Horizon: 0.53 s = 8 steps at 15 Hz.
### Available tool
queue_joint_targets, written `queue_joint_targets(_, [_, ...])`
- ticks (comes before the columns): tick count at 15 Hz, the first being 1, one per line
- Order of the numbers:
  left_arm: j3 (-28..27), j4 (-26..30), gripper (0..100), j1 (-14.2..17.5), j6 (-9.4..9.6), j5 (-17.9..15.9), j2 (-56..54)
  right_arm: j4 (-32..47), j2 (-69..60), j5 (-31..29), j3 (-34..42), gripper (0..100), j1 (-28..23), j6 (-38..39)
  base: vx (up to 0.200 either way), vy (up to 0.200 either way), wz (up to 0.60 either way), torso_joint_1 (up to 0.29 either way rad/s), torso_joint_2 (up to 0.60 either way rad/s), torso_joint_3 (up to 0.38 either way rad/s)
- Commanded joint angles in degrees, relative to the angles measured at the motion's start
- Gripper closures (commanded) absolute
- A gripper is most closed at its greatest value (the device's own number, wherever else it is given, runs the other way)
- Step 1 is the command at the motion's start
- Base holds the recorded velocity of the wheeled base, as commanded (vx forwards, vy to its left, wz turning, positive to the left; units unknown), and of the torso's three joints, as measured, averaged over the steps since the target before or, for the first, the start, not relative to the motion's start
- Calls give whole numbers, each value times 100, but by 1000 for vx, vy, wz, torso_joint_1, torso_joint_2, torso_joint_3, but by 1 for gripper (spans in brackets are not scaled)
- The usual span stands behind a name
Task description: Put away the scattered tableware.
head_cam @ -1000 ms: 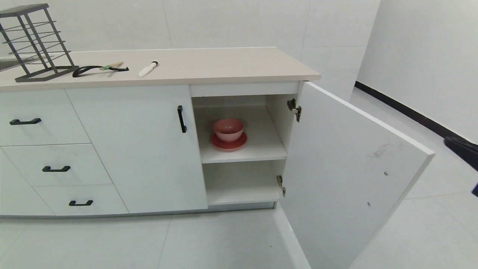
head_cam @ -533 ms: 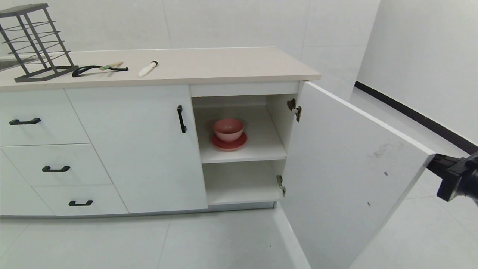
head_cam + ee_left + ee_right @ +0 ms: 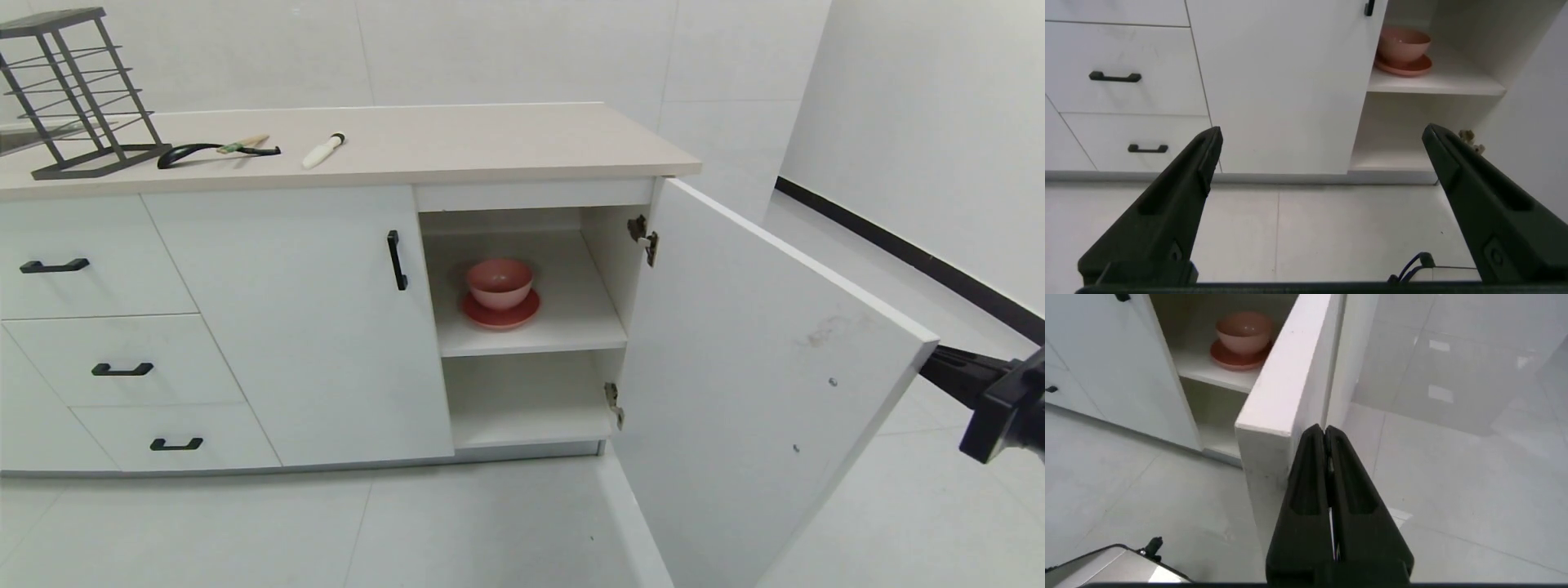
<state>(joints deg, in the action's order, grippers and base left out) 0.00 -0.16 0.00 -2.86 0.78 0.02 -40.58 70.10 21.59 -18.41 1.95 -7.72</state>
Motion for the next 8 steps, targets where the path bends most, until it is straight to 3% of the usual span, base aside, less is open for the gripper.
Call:
queue_joint_targets(1, [0, -2, 0, 0, -4, 1, -2, -2, -84, 12, 4, 100, 165, -2, 0, 0, 0, 0, 0, 0])
queue_joint_targets(8, [0, -2, 0, 0, -4, 1, -2, 33, -31, 249, 4, 100, 877, -98, 0, 0, 0, 0, 0, 0])
